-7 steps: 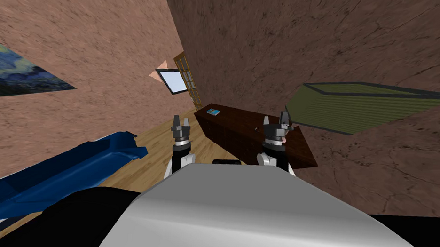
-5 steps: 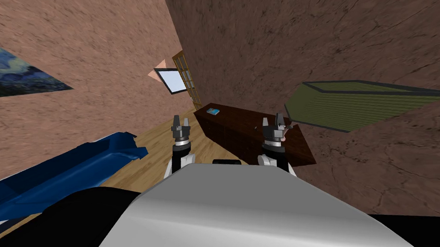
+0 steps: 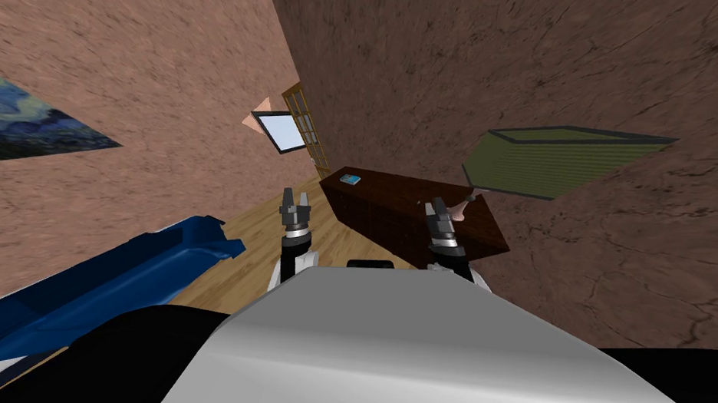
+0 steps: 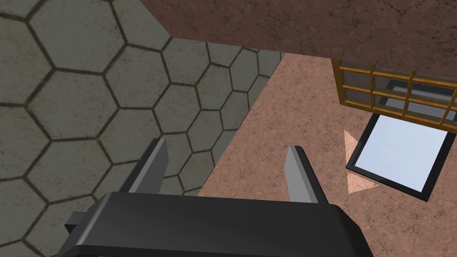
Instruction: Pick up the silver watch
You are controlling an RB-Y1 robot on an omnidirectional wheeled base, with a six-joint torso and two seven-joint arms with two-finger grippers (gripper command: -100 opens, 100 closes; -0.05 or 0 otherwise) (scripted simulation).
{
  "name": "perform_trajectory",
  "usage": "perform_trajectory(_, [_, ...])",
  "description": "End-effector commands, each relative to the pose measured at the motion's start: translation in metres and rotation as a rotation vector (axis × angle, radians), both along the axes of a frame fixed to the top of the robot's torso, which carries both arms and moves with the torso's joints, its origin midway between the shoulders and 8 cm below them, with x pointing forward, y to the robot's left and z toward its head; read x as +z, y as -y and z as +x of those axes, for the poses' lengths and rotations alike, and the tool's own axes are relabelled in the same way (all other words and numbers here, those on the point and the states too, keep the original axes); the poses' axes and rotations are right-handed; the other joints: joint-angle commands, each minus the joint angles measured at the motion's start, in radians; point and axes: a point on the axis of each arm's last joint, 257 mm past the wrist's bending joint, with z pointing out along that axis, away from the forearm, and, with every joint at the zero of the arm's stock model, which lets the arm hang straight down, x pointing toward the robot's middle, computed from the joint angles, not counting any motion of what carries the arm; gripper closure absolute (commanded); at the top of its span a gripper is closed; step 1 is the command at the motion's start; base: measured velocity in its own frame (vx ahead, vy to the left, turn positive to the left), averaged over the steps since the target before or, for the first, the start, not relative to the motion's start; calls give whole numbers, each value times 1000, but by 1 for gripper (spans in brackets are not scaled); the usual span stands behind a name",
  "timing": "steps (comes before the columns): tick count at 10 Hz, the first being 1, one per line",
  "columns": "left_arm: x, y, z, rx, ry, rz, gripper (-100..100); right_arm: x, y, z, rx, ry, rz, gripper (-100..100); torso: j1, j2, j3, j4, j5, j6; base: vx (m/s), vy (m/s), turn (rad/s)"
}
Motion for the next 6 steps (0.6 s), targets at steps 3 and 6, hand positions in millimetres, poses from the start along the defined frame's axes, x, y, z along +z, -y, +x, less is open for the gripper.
perform_trajectory(3, [0,0,0,0,0,0,0,-51,-1,-8,-41,-144,-186,-100,1,-1,-1,0,0,0,-79,111,19])
perform_trajectory(6, [0,0,0,0,0,0,0,-99,6,-20,-71,-277,-354,-100,-2,-4,-2,-1,0,0,-42,73,48])
